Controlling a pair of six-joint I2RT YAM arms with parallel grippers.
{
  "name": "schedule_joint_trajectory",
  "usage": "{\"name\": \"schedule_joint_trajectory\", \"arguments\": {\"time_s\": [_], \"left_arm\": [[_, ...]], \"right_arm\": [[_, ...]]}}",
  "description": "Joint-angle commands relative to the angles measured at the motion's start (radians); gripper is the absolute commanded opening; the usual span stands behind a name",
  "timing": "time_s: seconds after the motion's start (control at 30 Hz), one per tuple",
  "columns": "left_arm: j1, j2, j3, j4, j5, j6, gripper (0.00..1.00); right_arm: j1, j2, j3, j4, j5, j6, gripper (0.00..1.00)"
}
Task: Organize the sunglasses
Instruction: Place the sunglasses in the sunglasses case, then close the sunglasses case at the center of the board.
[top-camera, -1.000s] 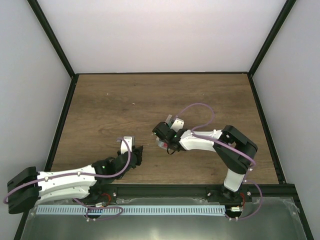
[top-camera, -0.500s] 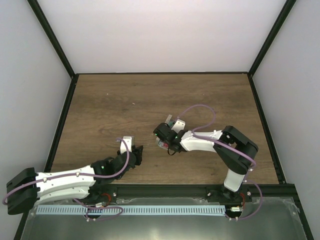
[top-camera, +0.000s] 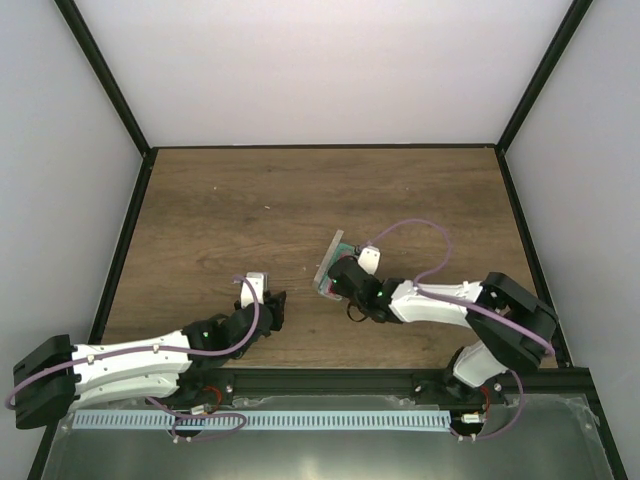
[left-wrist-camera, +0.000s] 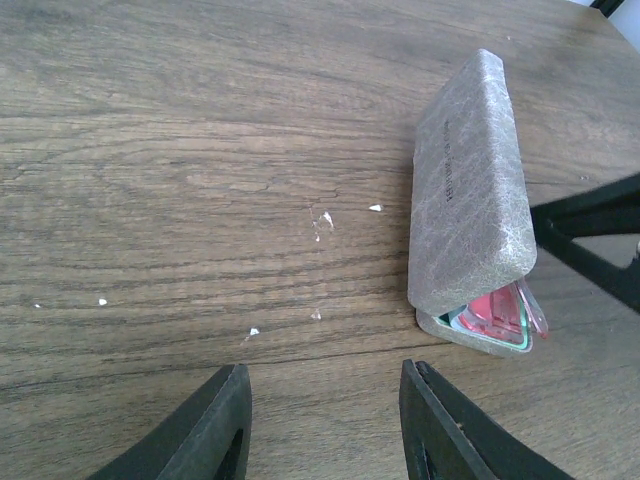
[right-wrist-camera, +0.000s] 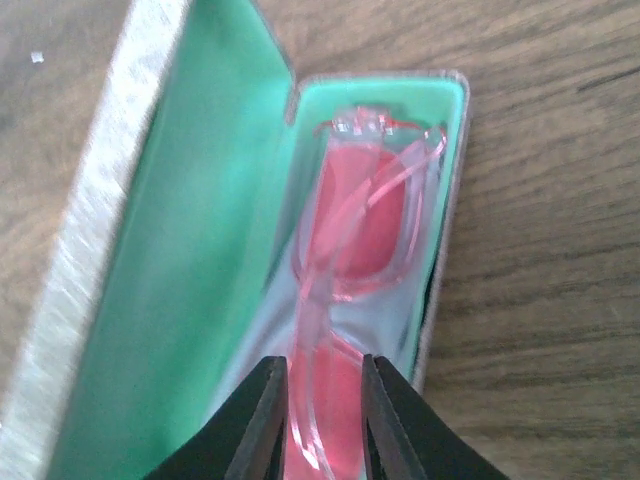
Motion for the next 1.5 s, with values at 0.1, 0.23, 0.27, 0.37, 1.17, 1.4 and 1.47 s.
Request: {"name": "schedule_joint_trajectory", "arguments": {"time_s": [0.1, 0.23, 0.27, 0.37, 1.17, 1.4, 1.47], "left_arm": [[0.002, 0.023, -0.004, 0.025, -0.003, 0.014, 0.43], [0.003, 0.038, 0.002, 0.024, -0.006, 0.014, 0.43], [0.002, 0.040, 0.003, 0.021, -0.008, 0.014, 0.43], [0.002, 0.040, 0.007, 0.013, -0.014, 0.011, 0.43], [0.257, 0.246, 0.320, 0.079, 0.233, 0.297, 0.50], [0.325, 0.486, 0.496, 0.077, 0.323, 0.423, 0.49], [0.327, 0.549, 0.531, 0.079, 0.331, 0.440, 0.48]], "right_arm": [[0.008, 0.005, -0.144, 0.334, -0.130, -0.131, 0.03], [0.003, 0.044, -0.148, 0.366, -0.142, -0.139, 0.01], [0.003, 0.048, -0.144, 0.360, -0.139, -0.138, 0.01], [0.004, 0.031, -0.134, 0.323, -0.119, -0.130, 0.01], [-0.036, -0.281, -0.289, 0.181, -0.011, -0.122, 0.01], [-0.135, -0.314, -0.370, 0.304, -0.131, -0.198, 0.01], [-0.151, -0.305, -0.368, 0.324, -0.154, -0.215, 0.01]]}}
